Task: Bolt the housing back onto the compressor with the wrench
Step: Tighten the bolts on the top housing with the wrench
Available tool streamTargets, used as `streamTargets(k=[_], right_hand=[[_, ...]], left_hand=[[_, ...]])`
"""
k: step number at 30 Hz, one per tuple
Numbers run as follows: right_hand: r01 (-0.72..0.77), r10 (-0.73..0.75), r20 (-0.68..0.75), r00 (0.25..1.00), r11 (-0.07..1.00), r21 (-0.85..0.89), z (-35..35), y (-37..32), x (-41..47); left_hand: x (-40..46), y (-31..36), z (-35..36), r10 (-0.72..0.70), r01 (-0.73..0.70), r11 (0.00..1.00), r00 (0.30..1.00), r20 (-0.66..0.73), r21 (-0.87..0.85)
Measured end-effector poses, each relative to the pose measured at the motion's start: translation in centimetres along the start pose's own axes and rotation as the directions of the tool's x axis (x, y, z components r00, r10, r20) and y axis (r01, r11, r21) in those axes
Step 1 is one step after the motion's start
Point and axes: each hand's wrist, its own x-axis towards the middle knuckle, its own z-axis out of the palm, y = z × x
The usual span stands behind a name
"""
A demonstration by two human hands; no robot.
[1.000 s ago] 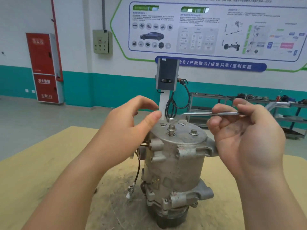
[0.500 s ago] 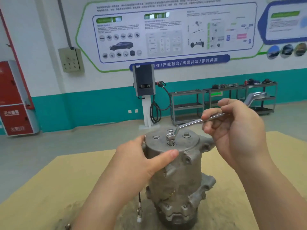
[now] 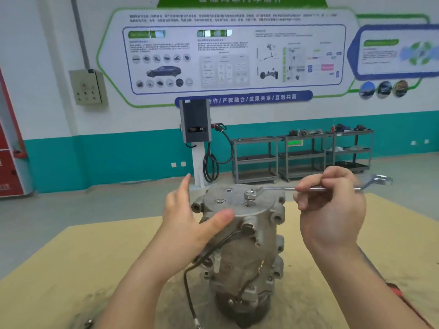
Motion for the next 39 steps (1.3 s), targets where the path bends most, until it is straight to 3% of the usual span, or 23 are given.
streamTargets(k=[3,6,9,11,13,15,19,20,22,24,26,29,31,33,34,35,36,37,39], right_hand=[[0.324,-0.284,0.259,0.923,0.937,-0.127,-0.2,-0.8,-2.8],[0.649,-0.324,0.676,0.661,0.699,-0.3,1.1,-2.1,-4.3],[0.795,-0.013,0.925,0.381,0.515,-0.32,4.7,-3.1,-3.7],[0.844,0.27,0.924,0.273,0.393,-0.364,8.1,-3.0,-2.9],[0.865,0.456,0.845,0.278,0.264,-0.427,11.3,-1.7,-1.9],[0.825,0.598,0.726,0.34,0.181,-0.535,13.7,0.3,-0.3],[0.608,0.765,0.362,0.532,-0.047,-0.793,14.2,3.0,4.3],[0.489,0.793,0.262,0.551,-0.052,-0.871,13.3,3.1,5.5],[0.028,0.829,0.065,0.555,0.059,-0.998,10.4,2.5,7.3],[-0.442,0.845,-0.059,0.532,0.217,-0.87,7.3,1.0,7.8],[-0.748,0.863,-0.104,0.494,0.361,-0.558,4.7,-0.8,7.2],[-0.811,0.819,-0.046,0.571,0.555,-0.188,1.3,-3.1,4.8],[-0.729,0.736,0.018,0.676,0.673,-0.127,0.0,-4.0,2.7],[-0.575,0.595,0.114,0.796,0.801,-0.167,-0.8,-4.4,0.6],[-0.42,0.475,0.2,0.857,0.869,-0.263,-1.0,-4.5,-0.3],[-0.164,0.309,0.328,0.893,0.901,-0.402,-1.0,-4.8,-0.9],[0.157,0.139,0.502,0.853,0.85,-0.503,-0.7,-5.1,-1.2],[0.453,0.028,0.687,0.726,0.732,-0.508,0.0,-5.5,-1.2],[0.821,0.021,0.932,0.362,0.467,-0.33,2.7,-6.0,-0.9]], left_hand=[[0.5,-1.2,0.7,0.055,-0.023,0.985,0.981,0.185,-0.172],[1.0,-2.0,0.8,0.084,-0.05,0.985,0.975,0.205,-0.163],[1.0,-2.4,0.7,0.13,-0.119,0.991,0.967,0.221,-0.061],[0.8,-2.3,0.7,0.135,-0.122,0.99,0.965,0.225,-0.073],[0.6,-2.0,0.6,0.115,-0.095,0.99,0.97,0.213,-0.103],[0.7,-1.8,0.5,0.069,-0.044,0.992,0.976,0.206,-0.122],[0.5,-1.8,0.2,-0.055,0.101,0.981,0.963,0.262,-0.165],[0.4,-1.7,0.1,-0.065,0.106,0.984,0.962,0.265,-0.144],[0.1,-1.4,-0.1,-0.077,0.101,0.992,0.963,0.257,-0.08],[-0.1,-1.1,-0.1,-0.085,0.096,0.995,0.964,0.253,-0.033],[-0.5,-0.6,0.0,-0.057,0.061,0.998,0.963,0.264,-0.007],[-1.2,0.3,0.3,-0.042,0.041,0.999,0.964,0.262,0.01],[-1.9,0.8,1.5,-0.105,0.105,0.994,0.977,0.185,0.01],[-2.7,1.3,3.4,-0.144,0.144,0.989,0.99,-0.001,-0.027],[-3.3,1.4,4.5,-0.148,0.144,0.989,0.981,-0.122,-0.042],[-3.9,1.4,5.7,-0.139,0.131,0.99,0.96,-0.244,-0.05],[-4.4,1.3,6.9,-0.132,0.113,0.991,0.929,-0.346,-0.074],[-4.9,1.3,7.8,-0.137,0.096,0.988,0.9,-0.414,-0.118],[-5.1,0.8,9.5,-0.155,0.063,0.978,0.858,-0.49,-0.198]])
